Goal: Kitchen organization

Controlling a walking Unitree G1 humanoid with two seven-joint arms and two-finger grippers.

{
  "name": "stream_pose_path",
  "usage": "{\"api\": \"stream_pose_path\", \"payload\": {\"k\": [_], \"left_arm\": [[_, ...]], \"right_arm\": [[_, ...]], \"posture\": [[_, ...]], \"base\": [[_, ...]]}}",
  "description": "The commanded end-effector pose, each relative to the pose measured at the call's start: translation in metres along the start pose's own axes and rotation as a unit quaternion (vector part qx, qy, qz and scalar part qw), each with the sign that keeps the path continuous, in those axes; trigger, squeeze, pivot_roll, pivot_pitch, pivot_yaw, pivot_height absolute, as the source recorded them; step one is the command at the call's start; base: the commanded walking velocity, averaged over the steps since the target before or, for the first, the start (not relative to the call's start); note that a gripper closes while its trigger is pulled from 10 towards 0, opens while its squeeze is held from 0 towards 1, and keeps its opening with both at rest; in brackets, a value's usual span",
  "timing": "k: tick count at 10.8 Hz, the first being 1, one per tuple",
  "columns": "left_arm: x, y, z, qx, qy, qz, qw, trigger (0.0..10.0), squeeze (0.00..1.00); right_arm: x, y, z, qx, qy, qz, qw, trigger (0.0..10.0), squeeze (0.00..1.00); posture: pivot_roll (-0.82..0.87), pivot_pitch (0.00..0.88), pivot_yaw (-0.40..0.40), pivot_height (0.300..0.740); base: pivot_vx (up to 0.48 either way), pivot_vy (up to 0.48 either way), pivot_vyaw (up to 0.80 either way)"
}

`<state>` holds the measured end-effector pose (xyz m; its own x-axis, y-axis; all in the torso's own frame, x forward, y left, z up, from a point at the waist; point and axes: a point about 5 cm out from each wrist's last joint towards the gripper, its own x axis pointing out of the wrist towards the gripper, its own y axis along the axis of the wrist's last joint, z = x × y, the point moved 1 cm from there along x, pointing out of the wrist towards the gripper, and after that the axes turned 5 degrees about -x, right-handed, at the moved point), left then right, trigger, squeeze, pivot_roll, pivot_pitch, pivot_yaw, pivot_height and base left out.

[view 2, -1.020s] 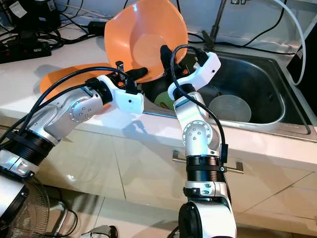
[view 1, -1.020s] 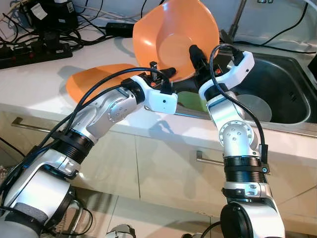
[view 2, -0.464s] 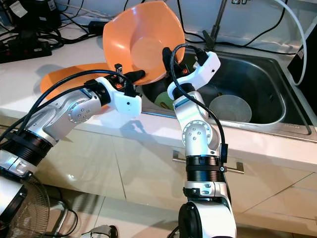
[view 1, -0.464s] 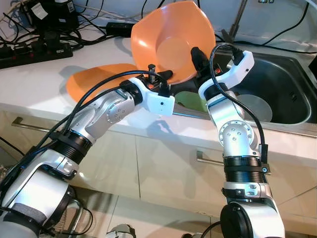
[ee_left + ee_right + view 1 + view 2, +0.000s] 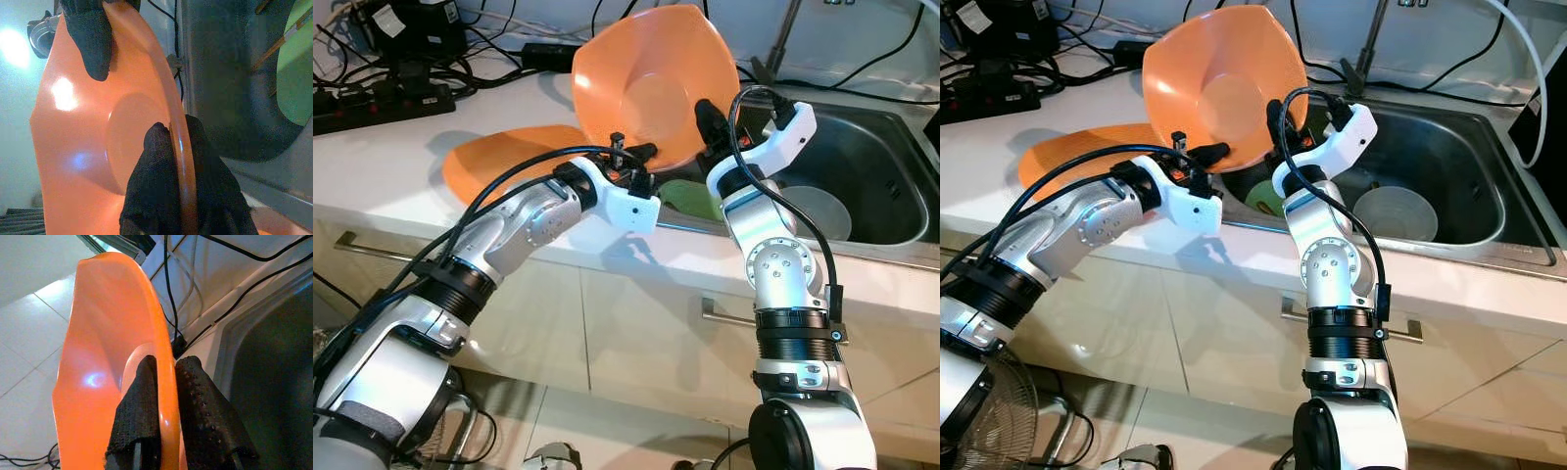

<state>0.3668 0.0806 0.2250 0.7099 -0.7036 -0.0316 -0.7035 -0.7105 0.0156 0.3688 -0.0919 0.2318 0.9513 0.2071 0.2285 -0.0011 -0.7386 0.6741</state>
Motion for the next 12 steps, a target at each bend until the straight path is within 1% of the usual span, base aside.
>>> {"api": "stream_pose_path", "payload": {"k": [1,2,5,8,9,10,11,12], "left_arm": [[-0.003,-0.01,-0.013,-0.01,0.03,-0.019,0.999,10.0,0.0],[-0.003,-0.009,-0.014,-0.016,0.034,-0.017,0.999,10.0,1.0],[-0.003,-0.009,-0.015,-0.022,0.038,-0.015,0.999,10.0,1.0],[-0.003,-0.003,-0.01,-0.043,0.038,-0.008,0.998,10.0,1.0],[-0.003,0.0,-0.008,-0.045,0.037,-0.007,0.998,10.0,1.0],[-0.004,0.0,-0.003,-0.064,0.03,-0.011,0.997,10.0,0.0],[-0.005,0.001,0.003,-0.106,0.032,-0.018,0.994,10.0,0.0],[-0.003,0.005,0.008,-0.208,0.058,-0.028,0.976,10.0,0.0]], "right_arm": [[-0.003,-0.007,0.001,0.023,-0.002,-0.005,1.0,0.0,0.0],[-0.002,-0.007,0.001,0.024,-0.002,-0.005,1.0,0.0,0.0],[0.0,-0.003,0.003,0.038,-0.016,0.007,0.999,0.0,0.0],[0.006,0.02,0.015,0.064,-0.054,0.063,0.994,0.0,0.0],[0.008,0.027,0.021,0.065,-0.069,0.078,0.992,0.0,0.0],[0.011,0.038,0.029,0.065,-0.09,0.101,0.989,0.0,0.0],[0.012,0.052,0.041,0.045,-0.119,0.124,0.984,0.0,0.0],[0.014,0.061,0.053,-0.02,-0.148,0.131,0.98,10.0,0.0]], "posture": [[0.08,0.065,-0.02,0.74],[0.08,0.063,-0.02,0.74],[0.08,0.057,-0.019,0.74],[0.08,0.055,-0.021,0.74],[0.08,0.055,-0.022,0.74],[0.09,0.053,-0.021,0.74],[0.09,0.052,-0.023,0.74],[0.09,0.053,-0.026,0.74]], "base": [[0.0,0.0,0.0],[0.0,0.0,0.0],[0.0,0.0,0.0],[0.0,0.0,0.0],[0.0,0.0,0.0],[0.0,0.0,0.0],[0.0,0.0,0.0],[0.0,0.0,0.0]]}}
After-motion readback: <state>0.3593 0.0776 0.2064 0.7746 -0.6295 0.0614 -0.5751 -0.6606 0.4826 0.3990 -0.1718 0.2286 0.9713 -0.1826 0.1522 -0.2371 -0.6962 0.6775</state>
